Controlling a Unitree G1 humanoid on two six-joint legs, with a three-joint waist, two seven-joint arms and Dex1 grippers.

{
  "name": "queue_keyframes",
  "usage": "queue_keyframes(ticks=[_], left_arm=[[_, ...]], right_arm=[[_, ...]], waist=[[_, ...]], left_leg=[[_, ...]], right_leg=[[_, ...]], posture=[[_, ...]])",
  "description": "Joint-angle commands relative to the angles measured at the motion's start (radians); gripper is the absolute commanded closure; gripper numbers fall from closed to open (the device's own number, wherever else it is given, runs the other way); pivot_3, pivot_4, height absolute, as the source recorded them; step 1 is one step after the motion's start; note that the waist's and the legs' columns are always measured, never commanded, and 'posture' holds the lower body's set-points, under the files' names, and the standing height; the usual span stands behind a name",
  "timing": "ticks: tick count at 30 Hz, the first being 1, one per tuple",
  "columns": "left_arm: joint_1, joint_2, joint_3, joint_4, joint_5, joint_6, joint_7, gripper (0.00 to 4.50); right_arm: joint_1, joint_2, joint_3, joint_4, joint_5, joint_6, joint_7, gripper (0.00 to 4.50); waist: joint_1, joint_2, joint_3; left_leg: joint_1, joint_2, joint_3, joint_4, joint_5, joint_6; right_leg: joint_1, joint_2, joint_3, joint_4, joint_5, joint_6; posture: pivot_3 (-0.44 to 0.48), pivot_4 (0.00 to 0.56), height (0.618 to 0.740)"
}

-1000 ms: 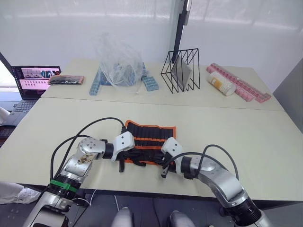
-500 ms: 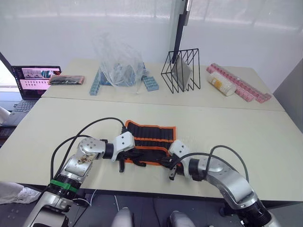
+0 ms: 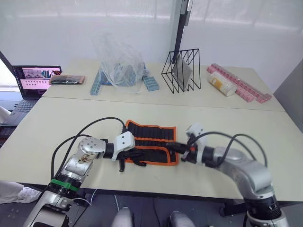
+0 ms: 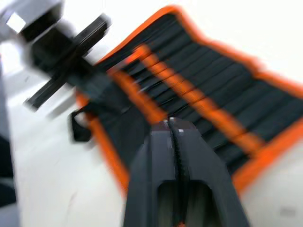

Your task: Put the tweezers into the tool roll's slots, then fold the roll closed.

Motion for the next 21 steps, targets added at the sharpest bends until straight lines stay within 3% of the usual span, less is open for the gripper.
queue_keyframes(ticks=[1, 2, 15, 21], left_arm=[[0.011, 0.009, -0.022, 0.041, 0.039, 0.002, 0.005, 4.50], [0.015, 0.010, -0.022, 0.039, 0.040, 0.000, 0.005, 4.50], [0.030, 0.014, -0.020, 0.026, 0.041, 0.000, 0.014, 4.50], [0.031, 0.015, -0.020, 0.024, 0.041, 0.002, 0.016, 4.50]], right_arm=[[-0.049, -0.007, -0.096, 0.099, 0.077, 0.089, -0.006, 2.96], [-0.059, -0.008, -0.105, 0.125, 0.087, 0.114, -0.013, 2.68], [-0.027, 0.030, -0.094, 0.230, 0.173, 0.283, -0.025, 2.68], [-0.082, 0.127, -0.153, 0.318, 0.197, 0.293, -0.080, 2.68]], waist=[[-0.002, 0.000, 0.000], [-0.003, 0.001, 0.000], [-0.003, 0.001, 0.000], [-0.012, 0.001, 0.000]], left_leg=[[0.000, 0.000, 0.000, 0.000, 0.000, 0.000], [0.000, 0.000, 0.000, 0.000, 0.000, 0.000], [0.000, 0.000, 0.000, 0.000, 0.000, 0.000], [0.001, 0.000, 0.000, -0.001, 0.000, 0.000]], right_leg=[[0.000, 0.000, 0.000, 0.000, 0.000, 0.000], [0.000, 0.000, 0.000, 0.000, 0.000, 0.000], [0.000, 0.000, 0.000, 0.000, 0.000, 0.000], [0.000, 0.000, 0.000, 0.000, 0.000, 0.000]], posture=[[0.000, 0.150, 0.684], [0.000, 0.150, 0.684], [0.000, 0.150, 0.684], [0.000, 0.150, 0.684]])
